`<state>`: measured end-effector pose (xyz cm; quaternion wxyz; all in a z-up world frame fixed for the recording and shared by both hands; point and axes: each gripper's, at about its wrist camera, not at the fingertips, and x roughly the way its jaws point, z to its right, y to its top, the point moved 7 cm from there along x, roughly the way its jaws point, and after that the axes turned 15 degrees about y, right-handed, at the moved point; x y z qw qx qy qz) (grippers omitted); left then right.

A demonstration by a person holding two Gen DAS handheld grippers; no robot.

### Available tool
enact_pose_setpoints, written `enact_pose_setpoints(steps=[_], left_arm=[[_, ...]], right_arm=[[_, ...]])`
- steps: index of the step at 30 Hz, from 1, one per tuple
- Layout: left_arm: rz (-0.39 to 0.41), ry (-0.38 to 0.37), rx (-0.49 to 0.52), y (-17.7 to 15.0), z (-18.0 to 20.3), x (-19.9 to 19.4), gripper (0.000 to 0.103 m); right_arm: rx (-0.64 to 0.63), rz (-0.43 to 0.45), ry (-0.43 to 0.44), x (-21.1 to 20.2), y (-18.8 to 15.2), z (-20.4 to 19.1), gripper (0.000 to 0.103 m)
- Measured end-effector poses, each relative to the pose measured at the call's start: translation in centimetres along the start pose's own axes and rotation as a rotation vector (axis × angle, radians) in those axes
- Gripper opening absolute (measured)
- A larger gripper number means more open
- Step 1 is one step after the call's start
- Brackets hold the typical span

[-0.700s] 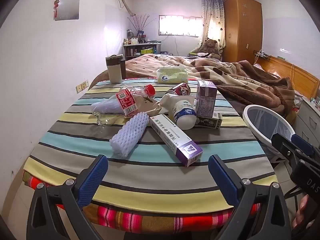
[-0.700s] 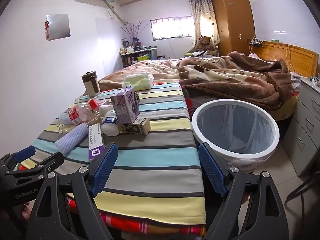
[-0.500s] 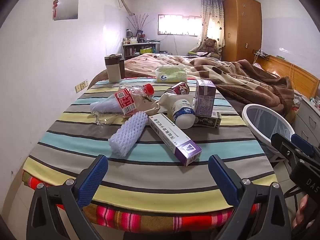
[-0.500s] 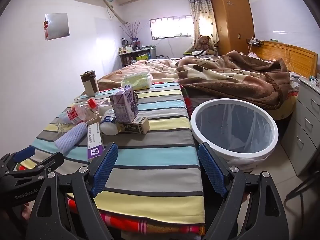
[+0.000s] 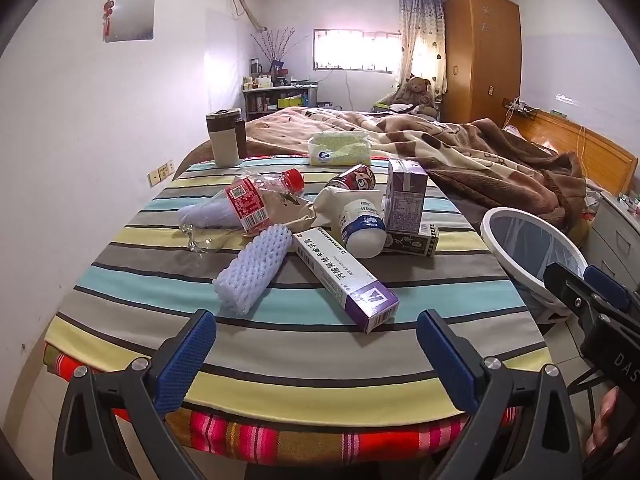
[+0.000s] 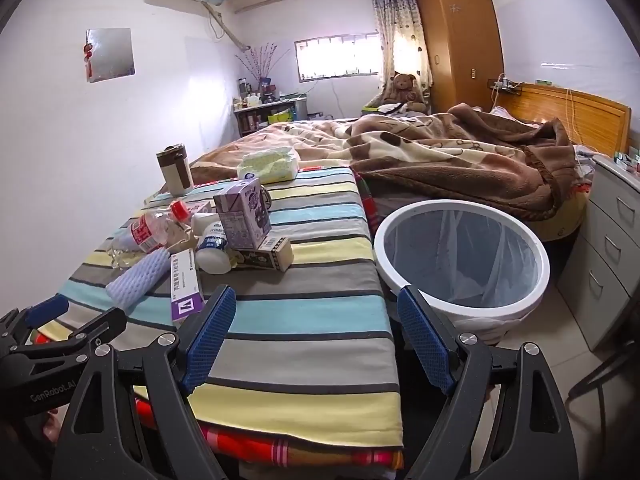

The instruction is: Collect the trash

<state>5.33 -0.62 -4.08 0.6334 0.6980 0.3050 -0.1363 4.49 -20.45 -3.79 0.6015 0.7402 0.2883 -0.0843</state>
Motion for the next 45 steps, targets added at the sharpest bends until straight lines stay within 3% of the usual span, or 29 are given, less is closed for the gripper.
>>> enact_pose_setpoints(steps=[45], left_arm=[[0.001, -0.007, -0.005, 0.18, -0.02, -0.09, 0.102]], right_arm=[[-0.012, 0.010, -0.036, -0.23, 0.24, 0.39, 0.085]])
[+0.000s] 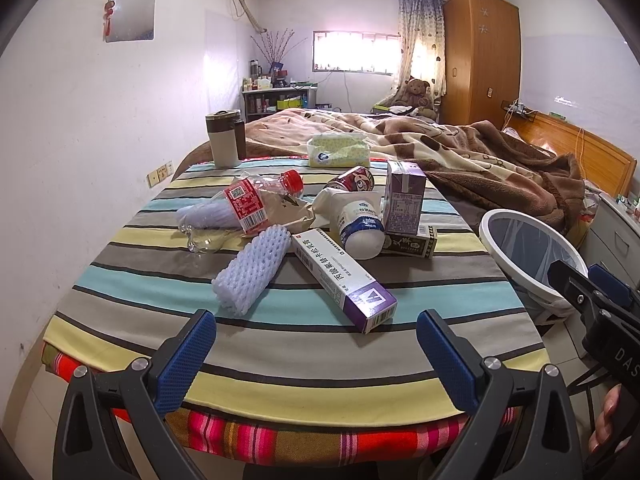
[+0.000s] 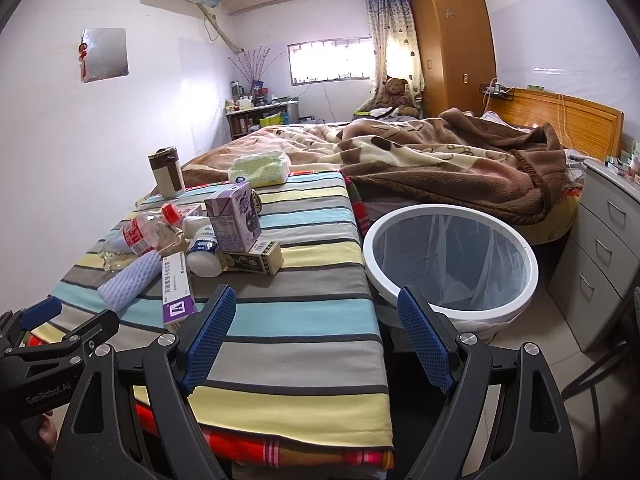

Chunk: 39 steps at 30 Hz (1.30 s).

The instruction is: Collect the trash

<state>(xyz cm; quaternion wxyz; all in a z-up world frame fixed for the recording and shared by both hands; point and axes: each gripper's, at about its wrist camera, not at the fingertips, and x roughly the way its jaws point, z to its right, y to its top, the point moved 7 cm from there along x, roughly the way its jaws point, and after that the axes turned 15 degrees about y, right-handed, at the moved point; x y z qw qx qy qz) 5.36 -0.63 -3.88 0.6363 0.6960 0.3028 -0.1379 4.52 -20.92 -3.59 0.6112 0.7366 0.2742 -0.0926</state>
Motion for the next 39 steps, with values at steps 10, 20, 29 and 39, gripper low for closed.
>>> enact_pose_setpoints(steps=[10, 20, 29, 39], left_arm=[[0.000, 0.001, 0.000, 0.0, 0.0, 0.0, 0.102], [0.001, 0.001, 0.000, 0.0, 0.0, 0.0, 0.102], [-0.014, 0.001, 0.006, -0.2, 0.2, 0.6, 0.102], [-0.084, -0.057, 0.013, 0.0, 2.1, 3.2, 0.102]], right_arm=[[0.000, -0.001, -0.002, 0.0, 0.0, 0.0, 0.085], [0.000, -0.001, -0.001, -0.1, -0.1, 0.1, 0.085], [-0.001, -0.006, 0.000, 0.0, -0.1, 0.5, 0.085], [-0.022, -0.008, 0.057, 2.8, 1.5, 2.0, 0.085]])
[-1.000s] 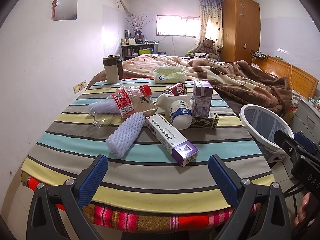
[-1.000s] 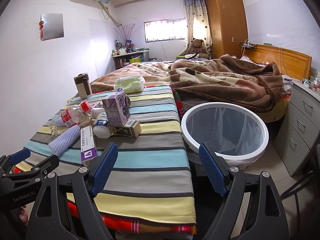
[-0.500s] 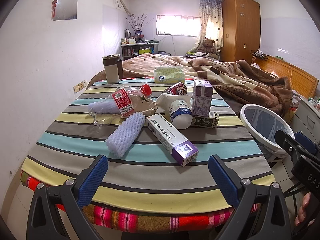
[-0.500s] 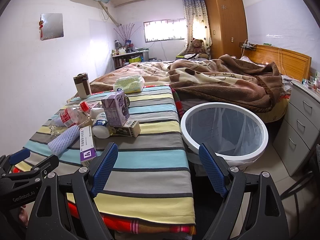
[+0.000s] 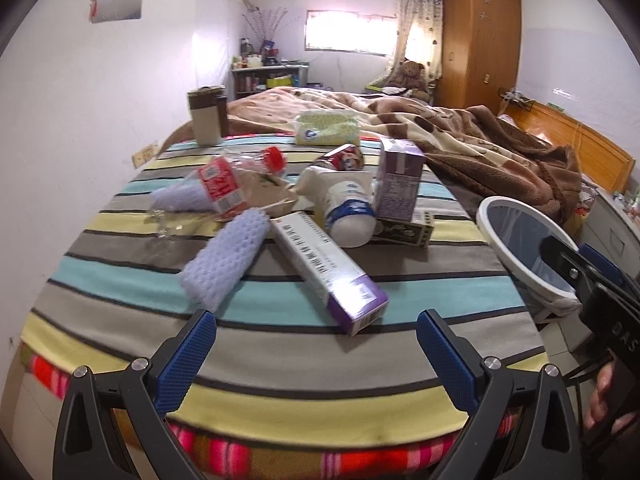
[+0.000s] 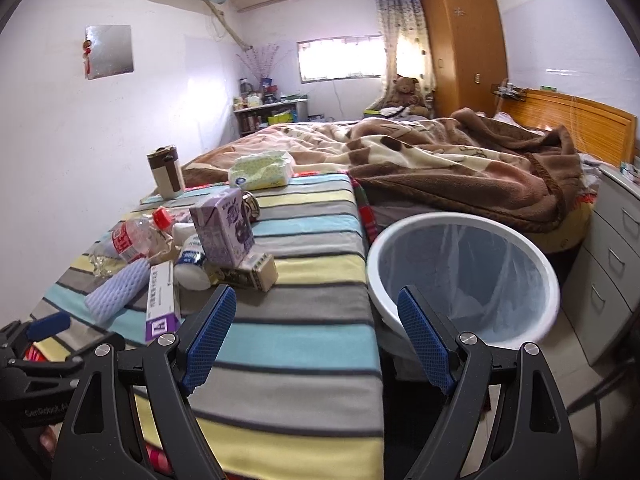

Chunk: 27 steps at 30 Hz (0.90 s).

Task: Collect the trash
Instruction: 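Grasp the purple grape milk carton with the right gripper while the left grasps the purple-white ointment box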

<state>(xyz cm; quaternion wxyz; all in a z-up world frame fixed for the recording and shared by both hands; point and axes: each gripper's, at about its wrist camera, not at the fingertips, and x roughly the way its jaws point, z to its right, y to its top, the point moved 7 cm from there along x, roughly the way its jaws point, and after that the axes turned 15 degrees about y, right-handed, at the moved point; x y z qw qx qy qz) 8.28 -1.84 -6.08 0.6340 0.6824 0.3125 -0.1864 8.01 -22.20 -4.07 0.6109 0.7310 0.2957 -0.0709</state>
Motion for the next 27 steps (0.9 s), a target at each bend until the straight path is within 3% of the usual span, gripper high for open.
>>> enact_pose_setpoints(steps=[5, 9, 15, 19, 23, 27], left_arm=[[-0.033, -0.035, -0.012, 0.8, 1.4, 1.8, 0.102], [-0.063, -0.025, -0.006, 1.1, 2.2, 3.4, 0.102], [-0.120, -0.006, 0.013, 0.7, 3.0, 5.8, 0.097], [-0.148, -0.004, 0.007, 0.7, 2.9, 7.1, 0.091], [-0.192, -0.016, -0.007, 0.4, 2.3, 8.2, 0.075], [-0.191, -0.019, -0.043, 0.3, 0.6, 8.3, 0.074]], right_arm=[[-0.030, -0.051, 0.029, 2.5, 0.4, 0.1, 0.085], [0.028, -0.084, 0.092, 4.0, 0.6, 0.5, 0.085], [0.021, -0.061, 0.128, 4.9, 2.0, -0.6, 0.085], [0.012, -0.066, 0.137, 5.7, 2.5, -1.3, 0.085], [0.016, -0.091, 0.152, 7.0, 2.8, -1.7, 0.085], [0.008, -0.111, 0.164, 7.9, 2.6, -2.6, 0.085]])
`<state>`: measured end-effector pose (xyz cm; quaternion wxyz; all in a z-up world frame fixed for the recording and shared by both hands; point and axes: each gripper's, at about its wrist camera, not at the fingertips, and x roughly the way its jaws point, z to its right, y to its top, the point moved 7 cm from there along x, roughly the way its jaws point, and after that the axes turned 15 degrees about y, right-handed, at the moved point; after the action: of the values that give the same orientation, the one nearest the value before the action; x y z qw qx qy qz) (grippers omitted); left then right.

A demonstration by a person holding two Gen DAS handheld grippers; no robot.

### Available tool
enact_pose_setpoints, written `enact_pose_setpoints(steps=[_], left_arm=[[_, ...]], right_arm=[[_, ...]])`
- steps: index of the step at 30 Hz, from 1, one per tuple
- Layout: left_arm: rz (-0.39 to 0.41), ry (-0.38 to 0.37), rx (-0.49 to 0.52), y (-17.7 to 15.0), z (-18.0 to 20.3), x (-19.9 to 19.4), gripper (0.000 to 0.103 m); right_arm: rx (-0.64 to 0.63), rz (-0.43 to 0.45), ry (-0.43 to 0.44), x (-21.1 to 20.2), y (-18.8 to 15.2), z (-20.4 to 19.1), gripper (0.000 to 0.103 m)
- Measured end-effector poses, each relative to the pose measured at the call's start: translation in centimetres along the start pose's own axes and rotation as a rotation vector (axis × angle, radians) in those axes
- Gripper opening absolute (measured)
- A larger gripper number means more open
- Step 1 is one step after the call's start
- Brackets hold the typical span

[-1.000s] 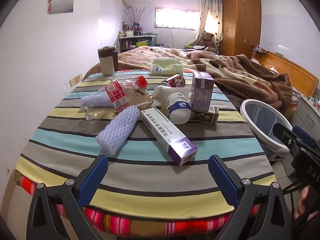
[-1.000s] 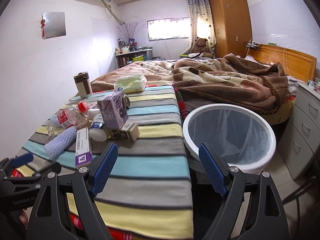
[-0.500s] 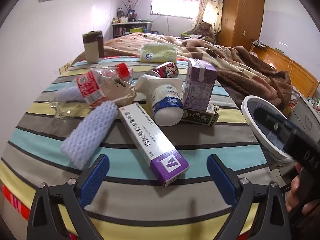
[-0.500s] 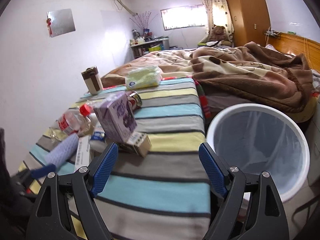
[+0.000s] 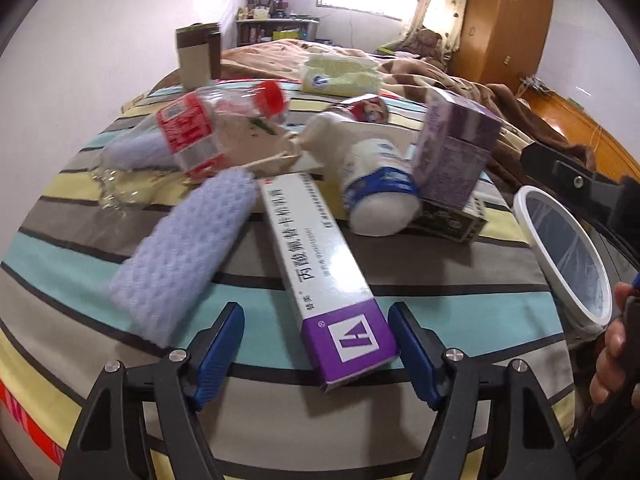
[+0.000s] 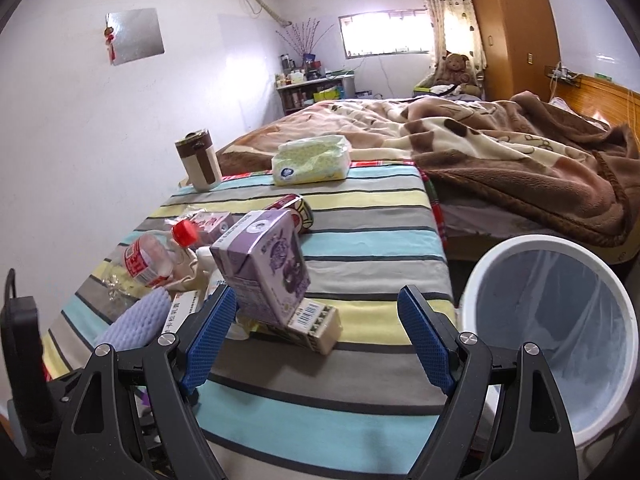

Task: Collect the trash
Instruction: 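Grasp the purple grape milk carton with the right gripper while the left grasps the purple-white ointment box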

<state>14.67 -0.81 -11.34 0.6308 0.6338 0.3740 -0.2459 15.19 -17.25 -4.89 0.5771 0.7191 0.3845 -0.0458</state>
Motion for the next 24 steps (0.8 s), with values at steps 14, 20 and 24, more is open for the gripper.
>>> enact_pose_setpoints(steps=[14, 20, 24], left_arm=[[-0.004, -0.001, -0.072, 0.8, -4.2, 0.4, 0.063], [-0.003, -0.028, -0.074, 1.4, -4.0, 0.6, 0.062], [0.010, -0.035, -0.057, 2.3, -3.2, 0.9, 0.062]], right_arm=[[-0.012, -0.035, -0.021, 2.8, 0.5, -2.1, 0.085], [0.003, -0.028, -0.032, 3.3, 0.7, -2.0, 0.084], [0.011, -0.019, -0.043, 3.6, 1.0, -1.9, 0.080]])
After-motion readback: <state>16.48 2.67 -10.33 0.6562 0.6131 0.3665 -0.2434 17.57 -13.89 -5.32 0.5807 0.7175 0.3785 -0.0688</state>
